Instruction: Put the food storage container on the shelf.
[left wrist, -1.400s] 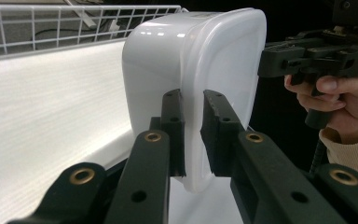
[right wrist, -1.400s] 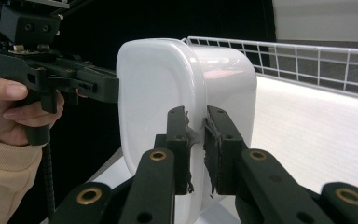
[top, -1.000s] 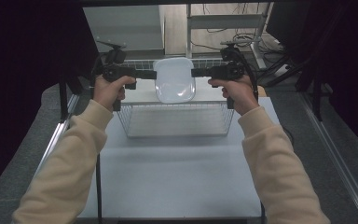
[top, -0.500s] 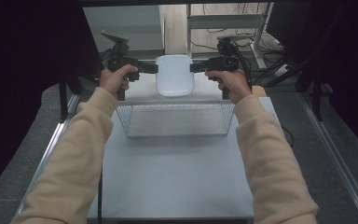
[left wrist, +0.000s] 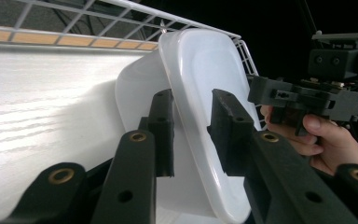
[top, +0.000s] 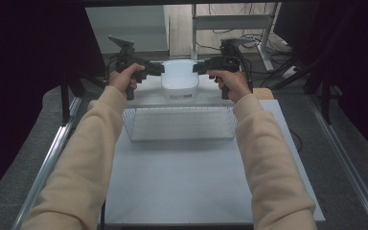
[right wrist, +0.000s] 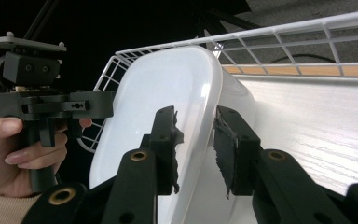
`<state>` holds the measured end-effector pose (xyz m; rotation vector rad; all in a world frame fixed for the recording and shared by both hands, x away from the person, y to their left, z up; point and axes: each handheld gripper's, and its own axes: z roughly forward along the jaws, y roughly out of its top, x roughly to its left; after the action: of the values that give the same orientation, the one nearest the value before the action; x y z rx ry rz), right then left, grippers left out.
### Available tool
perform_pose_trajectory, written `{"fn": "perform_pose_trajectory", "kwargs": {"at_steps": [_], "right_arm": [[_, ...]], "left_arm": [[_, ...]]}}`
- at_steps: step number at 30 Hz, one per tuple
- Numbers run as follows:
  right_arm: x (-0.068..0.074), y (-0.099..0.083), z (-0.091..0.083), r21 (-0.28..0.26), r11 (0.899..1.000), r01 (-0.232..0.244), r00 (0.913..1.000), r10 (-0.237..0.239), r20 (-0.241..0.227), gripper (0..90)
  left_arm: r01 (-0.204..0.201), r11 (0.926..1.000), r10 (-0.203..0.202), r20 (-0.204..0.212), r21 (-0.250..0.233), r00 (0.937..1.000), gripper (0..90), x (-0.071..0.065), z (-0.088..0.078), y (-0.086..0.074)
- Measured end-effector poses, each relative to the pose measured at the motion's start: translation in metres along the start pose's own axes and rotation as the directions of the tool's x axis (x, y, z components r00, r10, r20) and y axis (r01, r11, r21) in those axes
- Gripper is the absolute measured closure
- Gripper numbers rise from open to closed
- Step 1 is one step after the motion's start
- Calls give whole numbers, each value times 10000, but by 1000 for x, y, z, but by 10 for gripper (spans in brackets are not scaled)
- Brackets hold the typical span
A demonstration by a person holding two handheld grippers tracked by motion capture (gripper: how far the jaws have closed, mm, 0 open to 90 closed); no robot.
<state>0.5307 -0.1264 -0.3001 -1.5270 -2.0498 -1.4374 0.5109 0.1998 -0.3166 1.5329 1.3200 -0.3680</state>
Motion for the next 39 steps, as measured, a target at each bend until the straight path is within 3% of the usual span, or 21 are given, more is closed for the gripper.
{"fn": "perform_pose_trajectory", "kwargs": {"at_steps": [4,7,8,9,11,12,13,15,17,18,19,20,21,25,26,28,31,34,35,38,39], "right_arm": [[-2,-1,2,-167,9998,83,9999,-82,103,673],[0,-3,2,-344,9992,180,9998,-177,85,564],[3,-4,0,-580,9976,367,9993,-361,118,460],[3,-4,0,-580,9976,367,9993,-361,118,460],[13,-7,-9,-1088,9869,1191,9917,-1130,607,369],[18,-10,-12,-1253,9783,1651,9841,-1549,874,354],[22,-13,-16,-1399,9674,2111,9741,-1964,1116,345],[28,-20,-24,-1596,9493,2707,9600,-2539,1184,334],[32,-28,-32,-1718,9315,3207,9456,-3045,1143,325],[34,-33,-36,-1647,9257,3405,9386,-3243,1177,320],[34,-33,-36,-1647,9257,3405,9386,-3243,1177,320],[35,-38,-40,-1675,9161,3643,9299,-3480,1192,316],[36,-50,-48,-1634,8998,4045,9133,-3881,1239,306],[37,-78,-63,-1437,8781,4563,8888,-4422,1201,276],[37,-78,-63,-1437,8781,4563,8888,-4422,1201,276],[37,-104,-73,-1388,8557,4985,8657,-4830,1313,267],[34,-121,-79,-1378,8482,5114,8581,-4954,1350,263],[26,-159,-89,-1191,8436,5235,8501,-5079,1392,250],[26,-159,-89,-1191,8436,5235,8501,-5079,1392,250],[19,-189,-95,-1128,8321,5430,8360,-5232,1655,239],[12,-208,-96,-992,8302,5485,8321,-5304,1618,235]], "left_arm": [[-151,9998,150,-125,-88,9998,700,1,2,-1],[-239,9994,240,23,-249,9997,620,-2,1,-2],[-304,9988,303,-31,-394,9995,523,-4,0,-3],[-415,9975,404,-194,-580,9990,523,-7,-2,-4],[-1127,9897,1078,-586,-882,9924,405,-19,-9,-10],[-1127,9897,1078,-586,-882,9924,382,-19,-9,-10],[-1665,9809,1578,-888,-1003,9835,364,-25,-15,-18],[-2118,9718,2011,-1039,-1041,9740,336,-30,-20,-28],[-2280,9677,2166,-1075,-1074,9703,324,-33,-23,-33],[-2708,9572,2582,-1215,-1023,9584,324,-37,-29,-45],[-2708,9572,2582,-1215,-1023,9584,322,-37,-29,-45],[-2919,9508,2777,-1320,-1037,9515,322,-38,-32,-52],[-3257,9398,3088,-1511,-1033,9390,318,-41,-38,-67],[-4018,9119,3790,-2036,-842,9027,299,-48,-50,-101],[-4018,9119,3790,-2036,-842,9027,298,-48,-50,-101],[-4372,8968,4127,-2280,-676,8819,294,-50,-57,-125],[-4492,8916,4250,-2375,-567,8735,285,-49,-59,-142],[-4646,8841,4408,-2394,-511,8651,277,-42,-58,-183],[-4646,8841,4408,-2394,-511,8651,277,-42,-58,-183],[-4585,8878,4383,-2297,-407,8690,275,-32,-52,-213],[-4452,8948,4263,-2301,-347,8748,275,-23,-47,-229]]}}
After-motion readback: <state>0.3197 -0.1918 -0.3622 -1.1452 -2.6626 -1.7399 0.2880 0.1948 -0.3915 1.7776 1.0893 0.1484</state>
